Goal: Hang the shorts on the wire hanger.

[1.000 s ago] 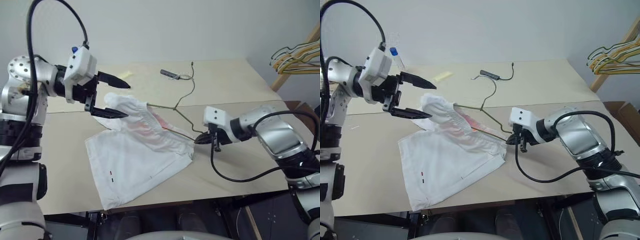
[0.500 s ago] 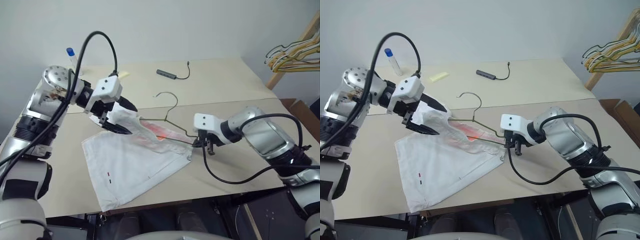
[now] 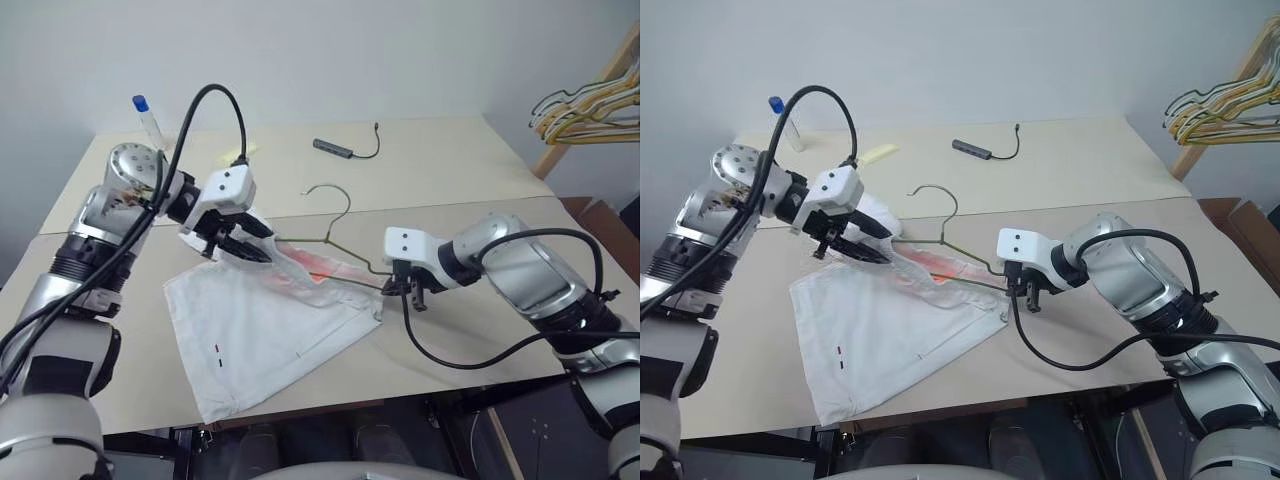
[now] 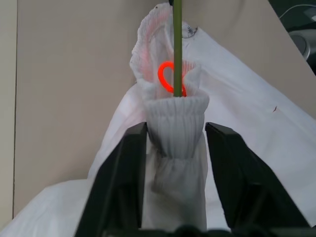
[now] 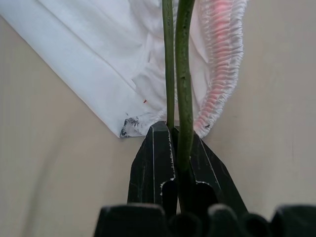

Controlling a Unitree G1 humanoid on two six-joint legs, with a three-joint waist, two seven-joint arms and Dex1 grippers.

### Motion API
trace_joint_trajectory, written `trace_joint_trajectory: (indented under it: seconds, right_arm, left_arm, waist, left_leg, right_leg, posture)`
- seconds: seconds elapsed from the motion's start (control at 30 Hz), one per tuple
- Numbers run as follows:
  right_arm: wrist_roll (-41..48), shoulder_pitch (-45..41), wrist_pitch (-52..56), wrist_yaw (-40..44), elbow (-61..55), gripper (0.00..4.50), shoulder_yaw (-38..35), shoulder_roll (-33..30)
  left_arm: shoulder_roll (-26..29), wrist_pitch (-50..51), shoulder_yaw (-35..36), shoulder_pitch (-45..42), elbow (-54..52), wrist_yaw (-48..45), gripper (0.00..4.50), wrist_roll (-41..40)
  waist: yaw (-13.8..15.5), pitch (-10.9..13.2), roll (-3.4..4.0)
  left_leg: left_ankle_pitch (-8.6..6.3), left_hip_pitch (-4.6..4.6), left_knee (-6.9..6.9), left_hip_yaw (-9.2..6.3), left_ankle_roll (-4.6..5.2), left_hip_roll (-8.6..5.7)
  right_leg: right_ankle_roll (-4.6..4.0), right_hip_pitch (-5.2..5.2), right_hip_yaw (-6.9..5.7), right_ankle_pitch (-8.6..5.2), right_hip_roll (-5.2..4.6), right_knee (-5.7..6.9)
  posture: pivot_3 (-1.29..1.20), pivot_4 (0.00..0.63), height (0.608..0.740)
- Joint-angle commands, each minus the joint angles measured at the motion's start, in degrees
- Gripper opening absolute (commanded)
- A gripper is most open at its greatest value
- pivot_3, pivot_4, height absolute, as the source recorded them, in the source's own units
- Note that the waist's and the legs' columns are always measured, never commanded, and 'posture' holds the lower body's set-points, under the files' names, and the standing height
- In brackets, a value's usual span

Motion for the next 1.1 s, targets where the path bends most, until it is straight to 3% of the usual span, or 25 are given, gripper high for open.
trace_joint_trajectory:
  seconds: [0.03, 0.1, 0.33, 0.47, 0.63, 0.8, 0.97, 1.1]
  right_arm:
    - [1.1, -1.6, 0.8, 0.1, -2.9, 0.00, -2.8, 0.0]
    - [1.2, -1.2, -0.9, -0.5, -3.5, 0.00, -3.6, 0.0]
    - [-0.3, 1.9, -11.9, -5.0, -3.7, 0.00, -6.9, 0.8]
    - [-0.5, 2.8, -13.1, -6.1, -3.2, 1.01, -8.1, 0.7]
    - [-0.1, 4.3, -11.6, -8.8, -3.7, 2.77, -12.9, -0.6]
    - [6.2, 5.2, 2.6, -10.8, -7.2, 4.44, -22.2, -1.3]
    - [14.9, 7.3, 18.7, -14.0, -10.3, 4.44, -29.4, 2.3]
    - [15.5, 13.1, 22.3, -20.4, -11.0, 4.44, -26.4, 8.6]
  left_arm:
    - [-0.3, -0.3, 1.7, -1.0, 0.2, -0.1, 0.69, 1.3]
    - [-0.6, -0.6, 1.8, -0.9, 0.4, 0.5, 0.05, 2.4]
    - [-1.6, -2.9, 3.4, -0.9, 1.5, 3.8, 0.02, 5.2]
    - [-2.0, -3.8, 4.5, -1.3, 3.0, 5.6, 0.00, 6.3]
    - [-1.8, -5.1, 6.4, -2.1, 6.2, 8.1, 0.00, 6.9]
    - [-1.3, -6.6, 7.3, -2.9, 8.7, 9.1, 0.00, 7.9]
    - [-1.6, -7.4, 8.3, -3.5, 10.5, 10.0, 0.00, 8.5]
    - [-1.6, -8.0, 8.6, -4.1, 11.4, 10.2, 0.00, 8.7]
  waist:
    - [0.0, 0.0, 0.00]
    - [0.0, 0.0, 0.00]
    - [0.0, 0.0, 0.00]
    - [0.0, 0.0, 0.00]
    - [-0.1, 0.0, 0.00]
    - [-0.1, 0.0, 0.00]
    - [-0.1, 0.0, -0.02]
    - [-0.6, 0.0, -0.07]
  left_leg:
    - [0.00, 0.00, 0.00, 0.00, 0.00, 0.00]
    - [0.00, -0.01, 0.00, 0.00, 0.00, 0.00]
    - [0.00, 0.00, 0.00, 0.00, 0.00, 0.00]
    - [0.00, 0.02, 0.00, 0.01, 0.00, 0.00]
    - [0.00, 0.01, 0.00, 0.00, 0.00, 0.00]
    - [0.00, 0.00, 0.00, -0.01, 0.00, -0.01]
    - [0.00, 0.01, 0.00, -0.02, 0.00, 0.00]
    - [0.00, 0.01, 0.00, -0.04, 0.00, 0.01]
  right_leg:
    - [0.00, 0.00, 0.00, 0.00, 0.00, 0.00]
    - [0.00, 0.00, 0.00, 0.00, 0.00, 0.00]
    - [0.00, 0.01, 0.00, 0.00, -0.01, -0.01]
    - [0.00, 0.01, 0.02, 0.00, 0.00, 0.02]
    - [0.00, 0.01, 0.01, 0.00, -0.01, 0.02]
    - [0.00, 0.01, 0.01, 0.00, -0.01, 0.02]
    - [-0.01, 0.03, 0.00, 0.00, -0.01, 0.03]
    - [-0.01, 0.04, -0.01, 0.00, 0.01, 0.05]
  posture:
    - [-0.07, 0.000, 0.740]
    - [-0.06, 0.000, 0.740]
    - [-0.07, 0.000, 0.740]
    - [-0.08, 0.000, 0.740]
    - [-0.09, 0.000, 0.740]
    - [-0.09, 0.000, 0.740]
    - [-0.09, 0.000, 0.740]
    - [-0.09, 0.000, 0.740]
